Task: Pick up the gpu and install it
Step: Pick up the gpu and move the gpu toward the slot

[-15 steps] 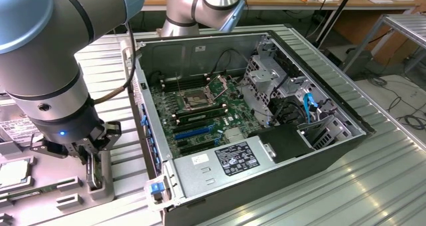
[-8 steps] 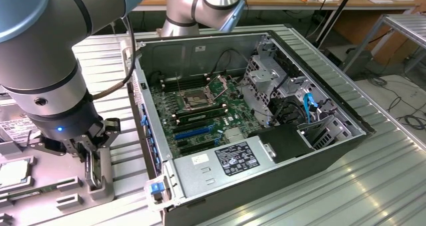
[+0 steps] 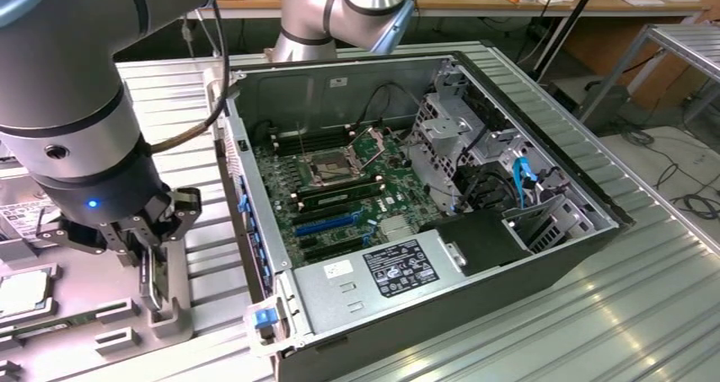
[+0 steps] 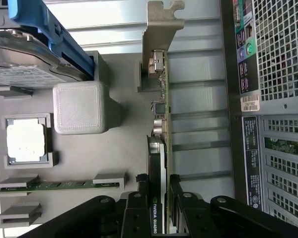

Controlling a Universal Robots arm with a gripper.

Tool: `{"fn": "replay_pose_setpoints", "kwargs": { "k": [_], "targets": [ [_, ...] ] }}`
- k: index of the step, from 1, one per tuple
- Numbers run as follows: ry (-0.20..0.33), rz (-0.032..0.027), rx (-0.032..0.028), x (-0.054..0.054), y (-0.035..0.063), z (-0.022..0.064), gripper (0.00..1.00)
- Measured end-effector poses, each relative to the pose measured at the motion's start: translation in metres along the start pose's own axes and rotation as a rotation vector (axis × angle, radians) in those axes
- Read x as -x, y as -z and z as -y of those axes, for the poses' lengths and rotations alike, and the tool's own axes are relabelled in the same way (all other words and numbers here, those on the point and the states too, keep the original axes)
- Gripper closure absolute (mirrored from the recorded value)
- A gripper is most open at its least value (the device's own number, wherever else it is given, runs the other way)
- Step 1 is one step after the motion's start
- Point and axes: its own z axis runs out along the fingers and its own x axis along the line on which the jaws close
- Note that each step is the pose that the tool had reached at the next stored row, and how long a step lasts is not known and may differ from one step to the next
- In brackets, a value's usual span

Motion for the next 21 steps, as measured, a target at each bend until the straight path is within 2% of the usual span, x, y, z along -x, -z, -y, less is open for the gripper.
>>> {"fn": "replay_pose_setpoints", "kwargs": {
  "k": [7,12,21],
  "targets": [
    [0.000,0.0000,0.0001,0.000,0.0116,-0.0005,0.73],
    [-0.001,0.0000,0.0001,0.001,0.0244,-0.0011,0.73],
    [-0.001,-0.0001,0.0025,0.001,0.0249,-0.0011,0.73]
  ]
}}
